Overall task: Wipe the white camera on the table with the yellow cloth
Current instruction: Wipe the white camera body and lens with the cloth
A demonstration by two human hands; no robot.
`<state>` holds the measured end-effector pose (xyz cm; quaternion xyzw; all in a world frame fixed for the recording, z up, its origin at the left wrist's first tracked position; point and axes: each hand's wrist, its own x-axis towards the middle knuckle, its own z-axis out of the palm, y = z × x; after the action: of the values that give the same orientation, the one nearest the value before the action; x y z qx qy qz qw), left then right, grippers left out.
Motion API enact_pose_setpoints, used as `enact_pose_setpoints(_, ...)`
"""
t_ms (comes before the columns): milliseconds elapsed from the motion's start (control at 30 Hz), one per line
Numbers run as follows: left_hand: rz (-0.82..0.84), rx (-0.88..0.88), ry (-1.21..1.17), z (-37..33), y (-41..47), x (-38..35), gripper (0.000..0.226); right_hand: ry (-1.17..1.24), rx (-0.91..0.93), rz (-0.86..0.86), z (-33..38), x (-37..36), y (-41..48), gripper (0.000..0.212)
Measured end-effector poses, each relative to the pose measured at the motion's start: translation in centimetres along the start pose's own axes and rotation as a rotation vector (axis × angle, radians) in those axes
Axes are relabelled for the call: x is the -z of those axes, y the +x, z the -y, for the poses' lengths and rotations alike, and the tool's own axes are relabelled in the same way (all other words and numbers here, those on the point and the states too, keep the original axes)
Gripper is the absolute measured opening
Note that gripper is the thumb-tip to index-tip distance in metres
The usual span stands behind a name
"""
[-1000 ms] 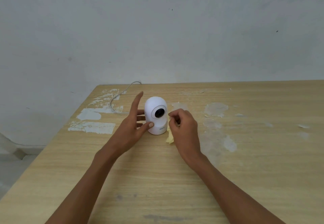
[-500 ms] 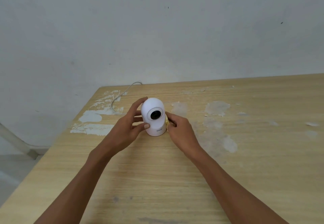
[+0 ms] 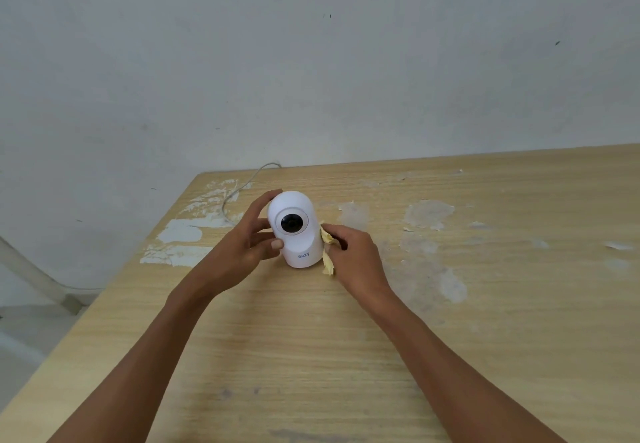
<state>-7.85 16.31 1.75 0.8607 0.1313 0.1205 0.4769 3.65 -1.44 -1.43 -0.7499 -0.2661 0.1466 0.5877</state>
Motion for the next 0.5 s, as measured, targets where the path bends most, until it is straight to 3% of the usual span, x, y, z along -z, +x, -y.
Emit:
enact_pose_setpoints(267,0.057,0.014,-0.059,0.1,0.5,0.7,0.075,0.086,0.166,-0.046,2.8,-0.1,1.3,0.043)
enact_pose_setpoints(400,0.065,0.013,-0.059,0.2,0.5,0.9,0.075,-0.098,0.044,0.053,1.3,-0.2,1.0,0.045)
enact_pose_setpoints(500,0.082,0.011,-0.052,0.1,0.7,0.7,0.075,-0.139,-0.023,0.046,0.4,-0.1,0.7,0.034)
